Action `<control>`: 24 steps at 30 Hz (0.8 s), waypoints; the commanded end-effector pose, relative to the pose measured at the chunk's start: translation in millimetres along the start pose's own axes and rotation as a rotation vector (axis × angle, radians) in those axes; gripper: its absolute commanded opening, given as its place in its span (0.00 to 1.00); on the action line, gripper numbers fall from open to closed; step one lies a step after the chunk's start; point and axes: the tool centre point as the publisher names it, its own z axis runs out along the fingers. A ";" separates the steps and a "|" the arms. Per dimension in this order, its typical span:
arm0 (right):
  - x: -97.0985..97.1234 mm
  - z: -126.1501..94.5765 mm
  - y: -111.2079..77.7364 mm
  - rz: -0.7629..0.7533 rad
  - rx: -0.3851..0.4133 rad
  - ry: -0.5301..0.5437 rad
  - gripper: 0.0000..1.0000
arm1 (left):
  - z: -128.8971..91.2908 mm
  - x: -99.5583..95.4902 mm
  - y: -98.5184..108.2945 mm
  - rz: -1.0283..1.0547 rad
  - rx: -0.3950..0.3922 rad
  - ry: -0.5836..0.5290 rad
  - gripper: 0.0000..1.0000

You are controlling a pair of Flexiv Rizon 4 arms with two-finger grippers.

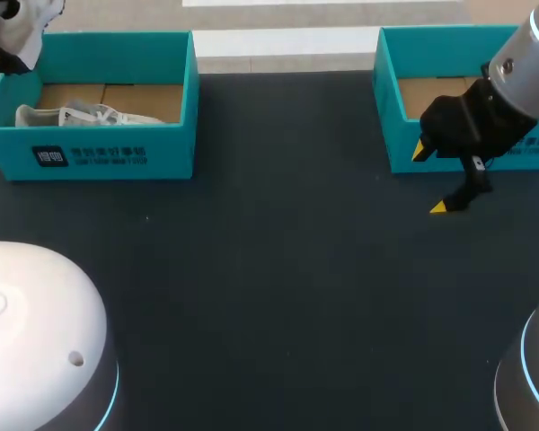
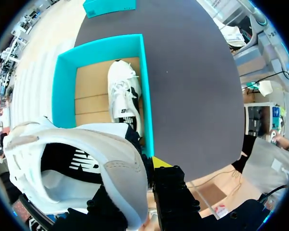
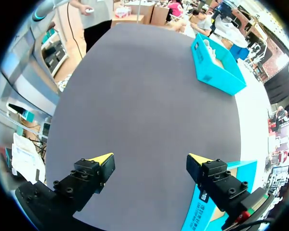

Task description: Take the shoe out of the shoebox, open the shoe tongue, remove and reinsert the insole, then place the shoe into the shoebox

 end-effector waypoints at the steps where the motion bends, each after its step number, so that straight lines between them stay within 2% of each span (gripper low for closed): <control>1: -0.9 1.3 0.6 0.000 0.003 0.001 1.00 | -1.9 -0.6 0.8 0.001 0.000 0.002 0.00; 10: -0.9 1.3 0.6 0.000 0.003 0.001 1.00 | -1.9 -0.6 0.8 0.001 0.000 0.002 0.00; 11: -0.9 1.3 0.6 0.000 0.003 0.001 1.00 | -2.2 -3.4 1.7 0.041 -0.034 -0.011 0.00; 12: -0.9 1.3 0.6 0.000 0.003 0.001 1.00 | -2.6 -6.5 3.3 0.062 -0.015 -0.014 0.00; 13: -0.9 1.3 0.6 0.000 0.003 0.001 1.00 | -4.2 -8.7 5.9 0.108 -0.007 -0.013 0.00; 15: -0.9 1.3 0.6 0.000 0.003 0.001 1.00 | -4.0 -13.4 7.9 0.224 -0.078 -0.002 0.00; 18: -0.9 1.3 0.6 0.000 0.003 0.001 1.00 | -0.4 -21.2 14.8 0.433 -0.140 0.035 0.00; 21: -0.9 1.3 0.6 0.000 0.003 0.001 1.00 | 1.8 -32.1 28.4 0.629 -0.111 0.073 0.00; 23: -0.9 1.3 0.6 0.000 0.003 0.001 1.00 | 2.2 -39.4 37.3 0.733 -0.124 0.075 0.00; 24: -0.9 1.3 0.6 0.000 0.003 0.001 1.00 | 0.8 -42.3 41.5 0.904 -0.130 0.110 0.00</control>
